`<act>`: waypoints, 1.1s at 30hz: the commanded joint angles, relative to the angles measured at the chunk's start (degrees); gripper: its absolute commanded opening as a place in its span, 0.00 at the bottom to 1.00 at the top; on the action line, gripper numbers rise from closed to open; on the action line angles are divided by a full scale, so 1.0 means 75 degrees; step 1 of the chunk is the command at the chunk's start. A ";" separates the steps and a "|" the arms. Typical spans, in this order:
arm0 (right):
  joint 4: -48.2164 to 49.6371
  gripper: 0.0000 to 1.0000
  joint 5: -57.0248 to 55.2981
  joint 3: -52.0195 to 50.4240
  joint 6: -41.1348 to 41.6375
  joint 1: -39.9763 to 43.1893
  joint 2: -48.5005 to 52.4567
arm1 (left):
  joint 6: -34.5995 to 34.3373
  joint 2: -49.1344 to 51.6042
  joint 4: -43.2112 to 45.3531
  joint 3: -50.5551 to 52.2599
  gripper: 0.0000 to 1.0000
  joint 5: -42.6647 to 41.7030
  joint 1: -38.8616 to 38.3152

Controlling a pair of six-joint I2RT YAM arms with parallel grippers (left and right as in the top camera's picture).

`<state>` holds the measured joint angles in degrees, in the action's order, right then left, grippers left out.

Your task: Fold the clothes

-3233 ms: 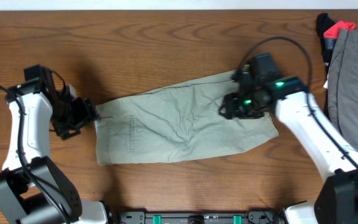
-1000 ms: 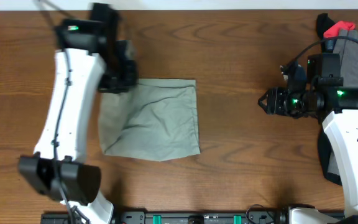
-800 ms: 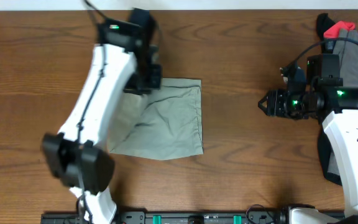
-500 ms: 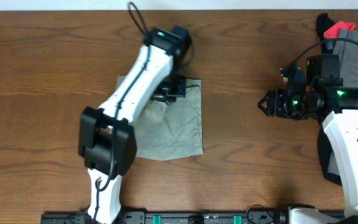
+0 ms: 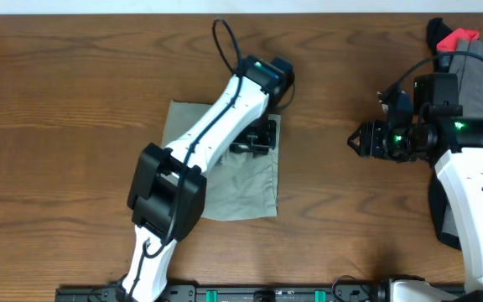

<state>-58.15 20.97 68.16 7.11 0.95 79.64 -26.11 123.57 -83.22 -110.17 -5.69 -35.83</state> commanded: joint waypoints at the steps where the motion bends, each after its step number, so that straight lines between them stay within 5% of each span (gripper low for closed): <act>1: 0.0003 0.56 0.0003 0.0015 -0.0050 0.0050 -0.0119 | 0.0163 0.0026 -0.0388 0.0017 0.37 -0.0149 -0.0067; 7: -0.0023 0.57 -0.0204 0.0015 -0.0050 0.0050 -0.0119 | 0.0734 -0.0627 -0.1113 -0.0038 0.29 0.0210 0.0251; 15: -0.0099 0.55 0.0361 0.0012 -0.0160 0.0020 -0.0119 | 0.0758 -0.1941 -0.1177 -0.0038 0.45 0.1813 0.1416; 17: -0.0003 0.53 0.1250 0.0012 -0.0527 -0.0079 -0.0119 | 0.0764 -0.2014 -0.1067 -0.0035 0.40 0.1848 0.1891; 19: 0.0187 0.48 0.2180 0.0012 -0.0734 -0.0303 -0.0119 | 0.0772 -0.1976 -0.0906 0.0032 0.29 0.1673 0.2366; 23: 0.0997 0.44 0.3072 0.0009 -0.0586 -0.1169 -0.0099 | 0.1731 -0.1880 0.0087 0.0801 0.23 -0.0300 0.3086; 28: 0.2372 0.42 0.2241 -0.0020 0.0344 -0.2900 0.0335 | 0.1993 -0.1880 0.1597 0.2570 0.24 -0.1244 0.3471; 33: 0.3165 0.29 0.1032 -0.0020 0.1667 -0.4191 0.1515 | 0.1996 -0.1880 0.2655 0.3952 0.25 -0.1236 0.3660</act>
<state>-35.90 34.39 68.18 11.88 -26.57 85.56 -12.78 109.43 -65.65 -84.71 -12.32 -9.37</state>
